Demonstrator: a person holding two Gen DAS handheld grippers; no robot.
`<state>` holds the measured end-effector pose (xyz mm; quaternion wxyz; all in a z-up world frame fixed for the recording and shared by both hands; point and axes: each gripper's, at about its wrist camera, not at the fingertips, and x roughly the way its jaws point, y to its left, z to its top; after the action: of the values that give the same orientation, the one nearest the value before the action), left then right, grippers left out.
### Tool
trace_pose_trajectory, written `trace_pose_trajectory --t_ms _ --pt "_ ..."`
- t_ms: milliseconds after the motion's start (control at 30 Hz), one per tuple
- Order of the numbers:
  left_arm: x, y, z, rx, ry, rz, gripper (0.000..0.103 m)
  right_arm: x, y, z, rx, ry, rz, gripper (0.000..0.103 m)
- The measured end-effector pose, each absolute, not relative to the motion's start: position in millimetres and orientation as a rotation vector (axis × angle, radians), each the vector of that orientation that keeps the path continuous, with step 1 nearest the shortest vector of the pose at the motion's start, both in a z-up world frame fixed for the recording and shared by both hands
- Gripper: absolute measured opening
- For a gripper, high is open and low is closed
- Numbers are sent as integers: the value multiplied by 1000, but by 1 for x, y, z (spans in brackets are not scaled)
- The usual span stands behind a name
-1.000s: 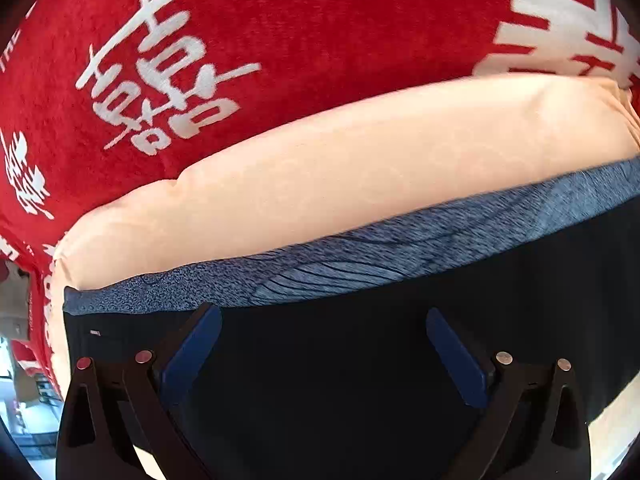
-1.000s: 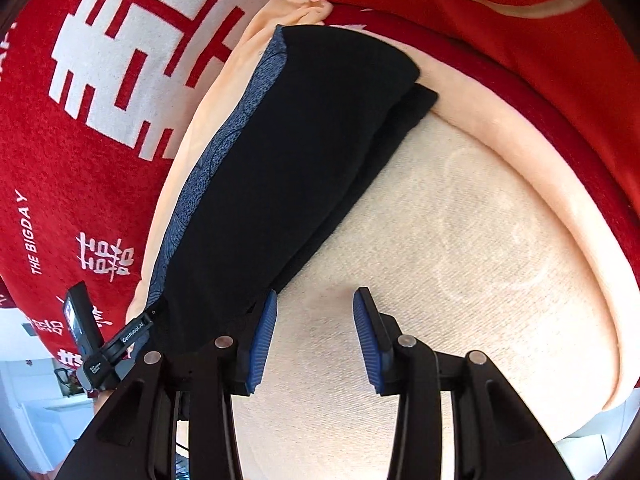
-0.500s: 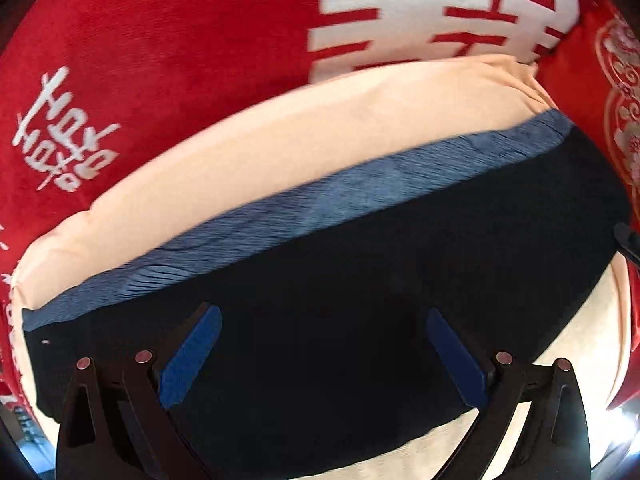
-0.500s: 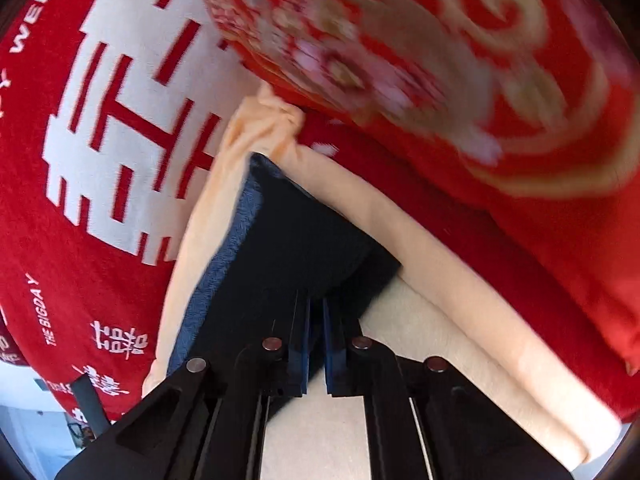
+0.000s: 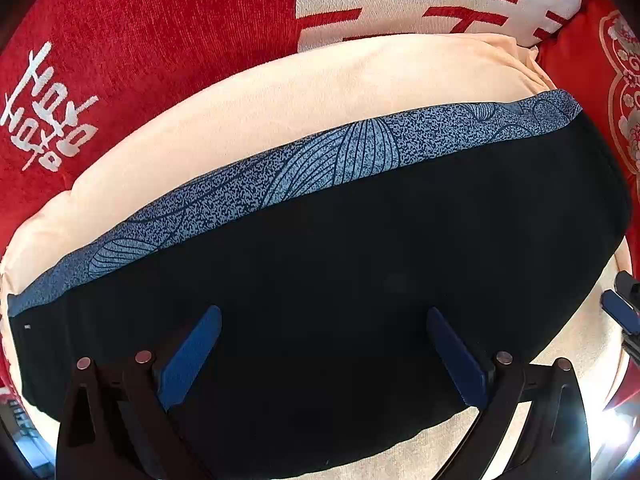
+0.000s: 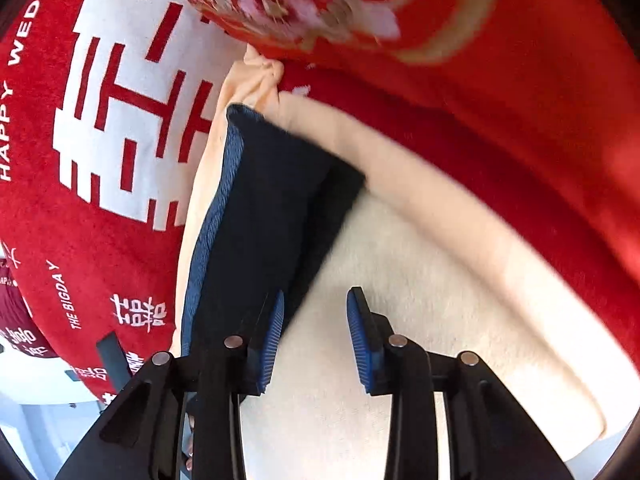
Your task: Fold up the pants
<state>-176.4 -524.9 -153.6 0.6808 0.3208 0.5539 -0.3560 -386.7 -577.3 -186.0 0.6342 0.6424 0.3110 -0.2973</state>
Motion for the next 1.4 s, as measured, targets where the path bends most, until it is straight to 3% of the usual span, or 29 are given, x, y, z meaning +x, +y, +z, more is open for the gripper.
trace_pose_trajectory --t_ms 600,733,833,867,900,933,1000,1233,1400 --pt "-176 -502 -158 685 1254 -811 103 -365 -601 -207 1468 511 -594 37" --pt "-152 -496 -172 688 1247 -824 103 -348 -604 -204 1411 485 -567 50" --pt "-150 -488 -170 685 1244 -832 103 -334 -608 -206 1420 495 -551 51" --pt "-148 -487 -169 685 1244 -833 103 -330 -611 -208 1440 520 -554 48" --pt "-147 -487 -167 684 1240 -833 101 -328 -613 -209 1472 528 -543 34" --pt "-146 -485 -162 671 1228 -831 82 -327 -613 -209 1488 521 -534 13" --pt "-146 -483 -151 613 1235 -874 61 -327 -611 -202 1482 517 -522 13" --pt "-147 -483 -156 440 1296 -967 62 -317 -595 -159 1424 454 -430 13" --pt "-155 -469 -162 444 1203 -999 62 -295 -579 -129 1306 525 -422 13"
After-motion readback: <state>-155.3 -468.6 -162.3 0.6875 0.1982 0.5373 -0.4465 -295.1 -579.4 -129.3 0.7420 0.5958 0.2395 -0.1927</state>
